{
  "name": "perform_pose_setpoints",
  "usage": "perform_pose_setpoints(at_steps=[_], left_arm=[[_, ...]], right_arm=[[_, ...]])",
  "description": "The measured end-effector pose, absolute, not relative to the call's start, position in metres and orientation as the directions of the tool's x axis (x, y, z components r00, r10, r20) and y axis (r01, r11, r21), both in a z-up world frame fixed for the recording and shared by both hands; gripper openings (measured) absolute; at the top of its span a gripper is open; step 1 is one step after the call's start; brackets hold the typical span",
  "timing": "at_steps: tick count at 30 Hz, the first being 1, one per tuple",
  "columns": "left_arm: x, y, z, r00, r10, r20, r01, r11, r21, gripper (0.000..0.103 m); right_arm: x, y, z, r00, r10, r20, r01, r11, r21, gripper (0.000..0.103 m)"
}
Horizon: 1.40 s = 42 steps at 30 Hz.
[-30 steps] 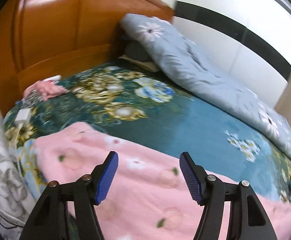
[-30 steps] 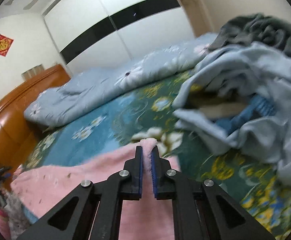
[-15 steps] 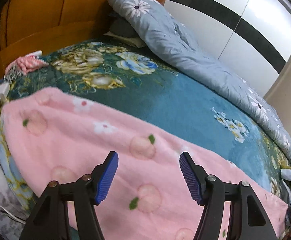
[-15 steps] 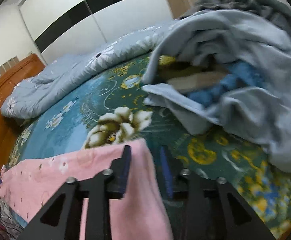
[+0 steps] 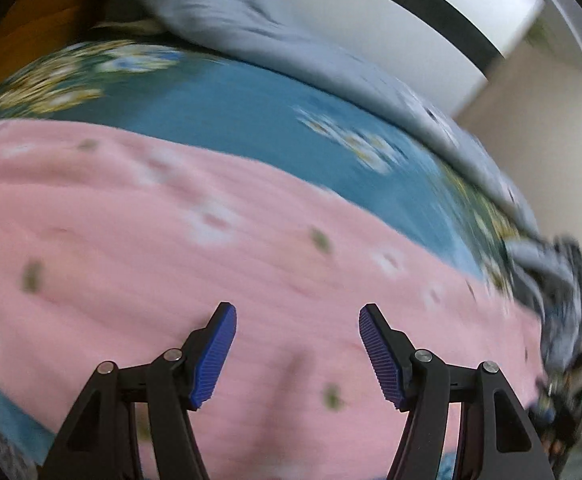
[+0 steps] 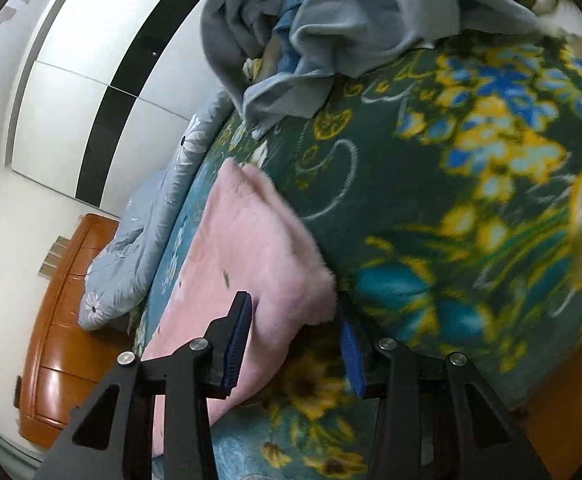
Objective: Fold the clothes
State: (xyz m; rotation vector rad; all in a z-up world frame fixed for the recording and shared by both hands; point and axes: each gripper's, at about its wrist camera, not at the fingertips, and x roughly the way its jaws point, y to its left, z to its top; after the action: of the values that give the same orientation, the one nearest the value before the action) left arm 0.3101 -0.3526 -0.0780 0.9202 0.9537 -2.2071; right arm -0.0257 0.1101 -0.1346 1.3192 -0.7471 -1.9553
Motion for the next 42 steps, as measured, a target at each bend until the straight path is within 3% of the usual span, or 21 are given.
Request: perform_pose_setpoints(at_steps=[4, 6, 7, 11, 18, 26, 34, 42], left_arm=[[0.273, -0.314, -0.084, -0.581, -0.198, -0.789, 0.637, -0.714, -0.290, 0.068], [0.261, -0.300, -0.089, -0.545, -0.216, -0.810, 0.621, -0.753, -0.217, 0.068], [0.257, -0.295, -0.093, -0.526, -0.227, -0.820, 0.616, -0.766, -0.183, 0.068], [0.252, -0.289, -0.102, -0.506, -0.262, -0.821, 0.603, -0.789, -0.120, 0.070], [0.289, -0.310, -0.089, -0.604, -0.233, -0.762, 0.611, -0.750, -0.255, 0.070], [0.387, -0.376, -0.076, -0.592, -0.372, -0.715, 0.756, -0.564, -0.332, 0.070], [0.508, -0.424, -0.078, -0.493, -0.498, -0.714, 0.869, -0.325, -0.373, 0.070], [0.573, -0.441, -0.085, -0.396, -0.556, -0.731, 0.915, -0.175, -0.363, 0.070]], right_arm=[[-0.025, 0.093, -0.133, -0.296, -0.768, -0.568, 0.193, -0.631, 0.751, 0.044], [-0.026, 0.087, -0.132, -0.292, -0.780, -0.554, 0.192, -0.615, 0.765, 0.036], [-0.026, 0.085, -0.130, -0.287, -0.785, -0.548, 0.192, -0.608, 0.770, 0.024], [-0.020, 0.070, -0.109, -0.317, -0.764, -0.562, 0.250, -0.639, 0.728, 0.018], [0.014, 0.013, -0.033, -0.387, -0.707, -0.592, 0.478, -0.703, 0.527, 0.018], [0.094, -0.120, 0.015, -0.314, -0.756, -0.575, 0.762, -0.562, 0.322, 0.018], [0.199, -0.249, -0.024, -0.097, -0.751, -0.653, 0.907, -0.337, 0.252, 0.017], [0.281, -0.292, -0.086, 0.068, -0.678, -0.732, 0.953, -0.174, 0.249, 0.017]])
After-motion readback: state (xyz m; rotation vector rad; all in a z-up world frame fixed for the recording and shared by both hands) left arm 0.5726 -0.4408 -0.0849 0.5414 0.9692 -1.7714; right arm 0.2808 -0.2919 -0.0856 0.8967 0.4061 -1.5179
